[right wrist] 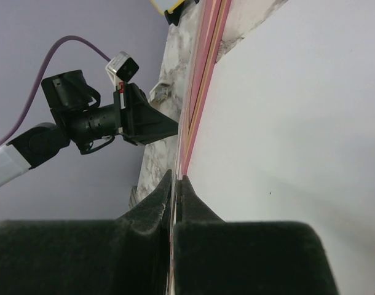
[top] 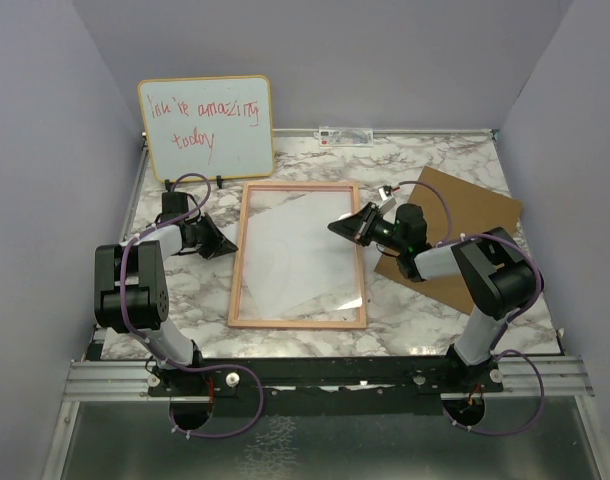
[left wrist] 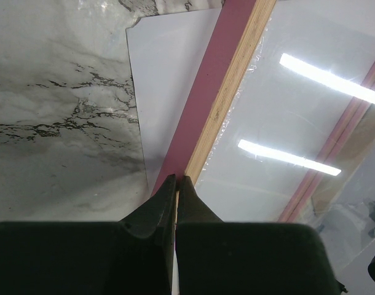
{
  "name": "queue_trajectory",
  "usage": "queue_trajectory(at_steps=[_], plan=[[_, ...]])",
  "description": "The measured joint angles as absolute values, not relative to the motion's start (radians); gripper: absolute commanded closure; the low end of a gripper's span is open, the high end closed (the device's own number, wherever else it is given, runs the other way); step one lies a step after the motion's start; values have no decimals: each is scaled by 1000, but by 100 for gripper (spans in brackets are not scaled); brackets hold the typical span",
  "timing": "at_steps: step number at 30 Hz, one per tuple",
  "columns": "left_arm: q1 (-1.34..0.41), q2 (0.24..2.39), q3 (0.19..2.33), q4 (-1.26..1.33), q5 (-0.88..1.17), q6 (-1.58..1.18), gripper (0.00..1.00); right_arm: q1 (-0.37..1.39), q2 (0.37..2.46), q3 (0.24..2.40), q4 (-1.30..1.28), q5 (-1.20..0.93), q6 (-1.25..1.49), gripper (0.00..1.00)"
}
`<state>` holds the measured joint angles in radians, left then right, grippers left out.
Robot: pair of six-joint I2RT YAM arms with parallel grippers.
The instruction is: Put the photo into the frame
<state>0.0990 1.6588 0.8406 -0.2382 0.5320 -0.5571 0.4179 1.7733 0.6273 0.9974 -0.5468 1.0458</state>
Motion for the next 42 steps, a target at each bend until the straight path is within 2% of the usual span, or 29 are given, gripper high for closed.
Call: queue_trajectory(at_steps=[42], plan=[[103,1663,841,-237,541,-557,100,418,1814,638,1001,-560,1045,99]])
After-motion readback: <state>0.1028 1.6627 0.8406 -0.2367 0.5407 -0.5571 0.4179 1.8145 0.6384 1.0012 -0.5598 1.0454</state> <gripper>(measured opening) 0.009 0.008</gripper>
